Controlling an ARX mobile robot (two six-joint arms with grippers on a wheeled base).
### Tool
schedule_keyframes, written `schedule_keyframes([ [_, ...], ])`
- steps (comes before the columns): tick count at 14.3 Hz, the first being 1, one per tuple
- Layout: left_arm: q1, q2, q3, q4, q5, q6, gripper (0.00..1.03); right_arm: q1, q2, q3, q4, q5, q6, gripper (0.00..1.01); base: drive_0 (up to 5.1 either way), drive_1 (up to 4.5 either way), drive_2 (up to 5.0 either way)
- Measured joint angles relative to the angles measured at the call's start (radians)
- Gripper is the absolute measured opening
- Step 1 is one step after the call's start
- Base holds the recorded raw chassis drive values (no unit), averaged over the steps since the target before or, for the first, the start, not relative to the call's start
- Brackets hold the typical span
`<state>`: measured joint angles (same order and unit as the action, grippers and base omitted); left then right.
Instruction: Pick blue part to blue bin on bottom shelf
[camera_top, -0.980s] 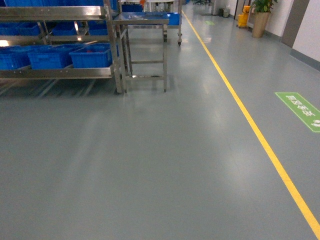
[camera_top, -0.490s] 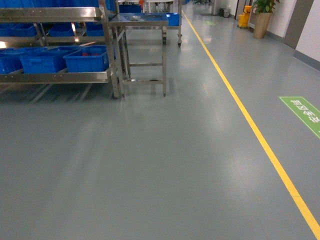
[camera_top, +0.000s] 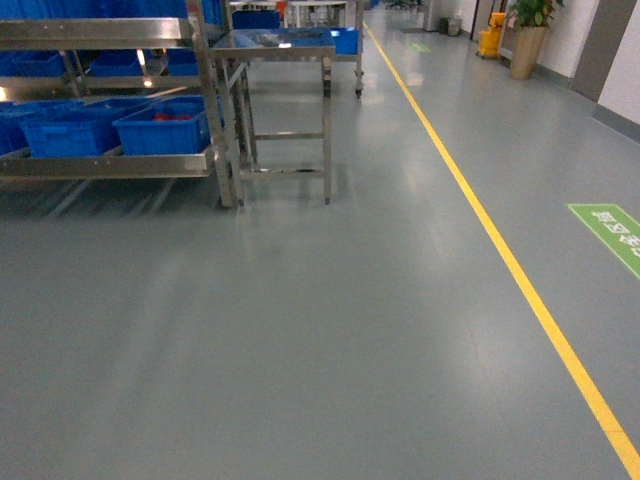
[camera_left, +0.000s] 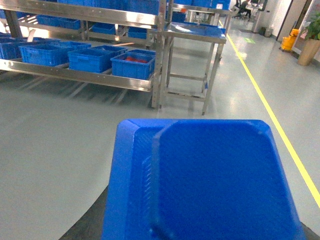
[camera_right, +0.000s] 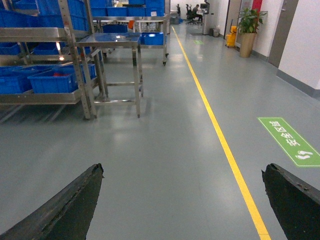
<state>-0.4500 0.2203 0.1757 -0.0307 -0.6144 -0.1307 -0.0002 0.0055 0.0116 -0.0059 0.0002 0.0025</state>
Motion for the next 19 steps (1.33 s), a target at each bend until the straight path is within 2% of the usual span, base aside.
schedule_keyframes([
  [19,0.0,0.0,0.001,-0.001,-0.002,0.0,0.43,0.0,0.0,0.0,0.001,0.0,0.0,0.98,0.0,4.0,-4.1],
])
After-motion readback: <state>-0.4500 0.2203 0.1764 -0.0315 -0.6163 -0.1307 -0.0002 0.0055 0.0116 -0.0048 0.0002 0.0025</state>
